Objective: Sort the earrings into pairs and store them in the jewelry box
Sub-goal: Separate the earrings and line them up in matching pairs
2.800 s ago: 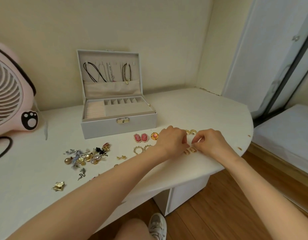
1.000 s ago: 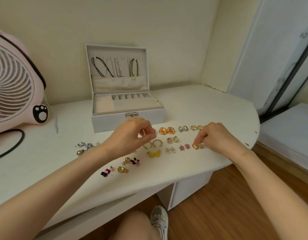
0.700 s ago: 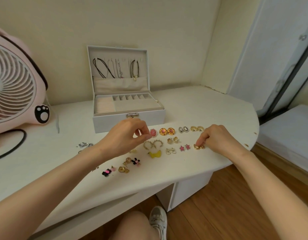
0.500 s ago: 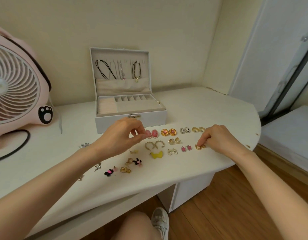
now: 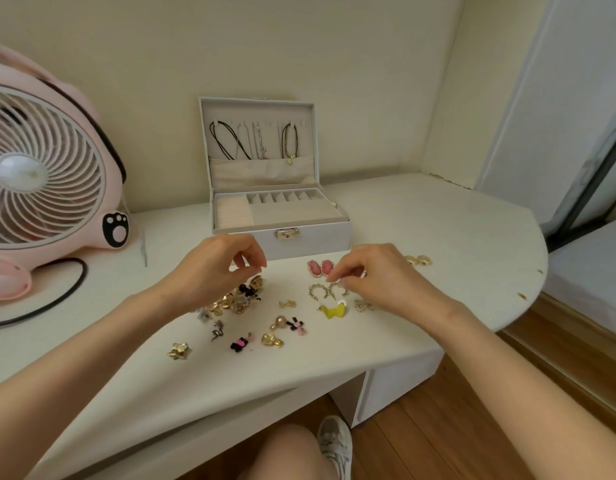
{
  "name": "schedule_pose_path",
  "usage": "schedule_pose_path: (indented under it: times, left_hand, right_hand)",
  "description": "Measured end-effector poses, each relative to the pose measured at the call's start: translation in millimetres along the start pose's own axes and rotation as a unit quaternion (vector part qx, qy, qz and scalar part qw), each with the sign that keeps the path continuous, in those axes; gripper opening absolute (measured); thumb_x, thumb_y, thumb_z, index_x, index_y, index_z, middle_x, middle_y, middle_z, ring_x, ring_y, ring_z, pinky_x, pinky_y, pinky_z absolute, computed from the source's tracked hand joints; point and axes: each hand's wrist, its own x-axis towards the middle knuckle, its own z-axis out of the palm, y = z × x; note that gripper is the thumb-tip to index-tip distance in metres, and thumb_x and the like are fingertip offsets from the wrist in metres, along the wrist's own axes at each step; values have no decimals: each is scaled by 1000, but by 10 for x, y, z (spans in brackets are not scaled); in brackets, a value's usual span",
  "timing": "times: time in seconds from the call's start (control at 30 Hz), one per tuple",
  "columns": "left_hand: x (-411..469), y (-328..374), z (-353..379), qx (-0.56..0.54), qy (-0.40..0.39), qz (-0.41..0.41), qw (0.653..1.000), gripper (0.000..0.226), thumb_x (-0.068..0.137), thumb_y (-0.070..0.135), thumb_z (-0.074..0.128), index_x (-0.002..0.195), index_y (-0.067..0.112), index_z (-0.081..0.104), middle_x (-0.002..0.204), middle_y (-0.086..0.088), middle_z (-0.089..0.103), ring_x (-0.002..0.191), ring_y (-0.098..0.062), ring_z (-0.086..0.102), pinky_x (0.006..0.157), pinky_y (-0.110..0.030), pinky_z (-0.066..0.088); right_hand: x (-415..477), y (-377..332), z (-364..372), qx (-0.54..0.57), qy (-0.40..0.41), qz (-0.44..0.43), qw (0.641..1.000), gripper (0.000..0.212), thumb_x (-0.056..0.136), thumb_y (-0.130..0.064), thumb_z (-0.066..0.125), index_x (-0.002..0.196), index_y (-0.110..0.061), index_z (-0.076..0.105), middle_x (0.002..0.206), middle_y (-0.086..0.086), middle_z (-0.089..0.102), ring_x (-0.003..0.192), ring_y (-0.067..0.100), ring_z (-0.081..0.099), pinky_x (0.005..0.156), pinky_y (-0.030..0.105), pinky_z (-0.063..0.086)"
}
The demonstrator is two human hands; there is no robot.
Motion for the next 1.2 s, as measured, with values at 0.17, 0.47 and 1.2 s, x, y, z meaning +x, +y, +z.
schedule_pose_path:
  times: [0.17, 0.47, 1.2]
  left_hand:
    - [-73, -174, -31, 16, -16, -37, 999, 10, 86, 18, 63, 87, 27, 59, 88, 14, 61, 79, -2, 53, 62, -14, 40]
    - [-175, -471, -69, 51, -108, -98, 988, 26, 75, 38, 72, 98, 30, 63, 100, 10, 54, 94, -8, 48, 80, -24, 44]
    - [-245, -525, -106, 0, -114, -112, 987, 11, 81, 18, 69, 79, 25, 62, 86, 7, 63, 79, -9, 53, 69, -19, 42]
  right_hand:
    - [188, -214, 250, 0, -43, -27, 999, 24, 87, -6, 57, 99, -19, 74, 84, -9, 59, 78, 3, 53, 73, 15, 38]
    - [597, -514, 573, -56, -119, -74, 989, 52, 84, 10, 47, 120, -24, 63, 120, 2, 60, 110, 18, 55, 92, 33, 47]
    - [669, -531, 594, 12, -149, -45, 988, 8, 80, -16, 72, 87, -15, 69, 78, -9, 56, 78, 10, 56, 63, 18, 44]
